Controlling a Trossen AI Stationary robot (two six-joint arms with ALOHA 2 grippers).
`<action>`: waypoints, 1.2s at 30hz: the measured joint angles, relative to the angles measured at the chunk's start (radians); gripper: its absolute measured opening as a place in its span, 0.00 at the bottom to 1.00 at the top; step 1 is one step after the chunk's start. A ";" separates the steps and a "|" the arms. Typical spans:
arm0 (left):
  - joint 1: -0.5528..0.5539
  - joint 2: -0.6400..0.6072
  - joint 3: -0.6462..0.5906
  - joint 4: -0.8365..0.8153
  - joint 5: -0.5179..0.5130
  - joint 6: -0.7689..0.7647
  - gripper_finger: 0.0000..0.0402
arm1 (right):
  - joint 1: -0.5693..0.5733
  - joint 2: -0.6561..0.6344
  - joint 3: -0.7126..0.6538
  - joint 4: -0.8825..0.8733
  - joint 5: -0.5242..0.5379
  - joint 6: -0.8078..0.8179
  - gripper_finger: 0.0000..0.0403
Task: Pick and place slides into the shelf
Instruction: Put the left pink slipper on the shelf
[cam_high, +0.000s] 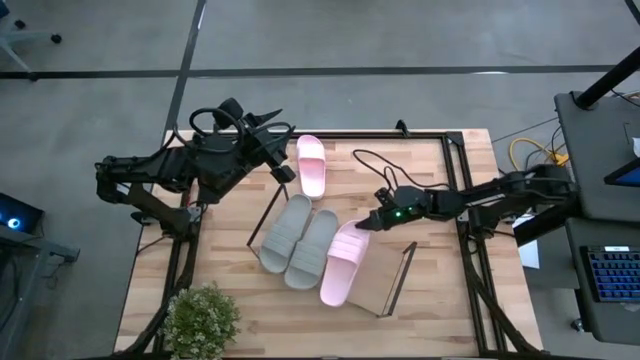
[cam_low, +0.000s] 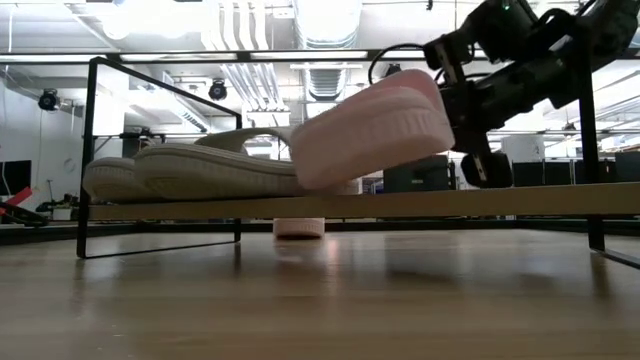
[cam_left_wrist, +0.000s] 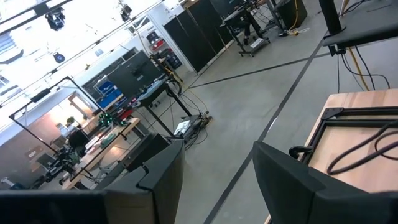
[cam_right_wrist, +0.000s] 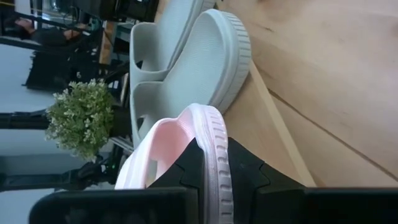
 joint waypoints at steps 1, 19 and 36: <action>0.000 0.000 0.000 0.000 0.000 0.000 0.44 | 0.000 0.014 0.000 0.016 0.000 0.005 0.07; 0.000 -0.001 0.001 0.024 0.001 0.000 0.44 | 0.000 0.053 -0.003 0.042 0.093 0.042 0.07; 0.000 -0.003 0.002 0.026 0.008 0.000 0.44 | 0.000 0.046 -0.003 0.039 0.097 0.071 0.36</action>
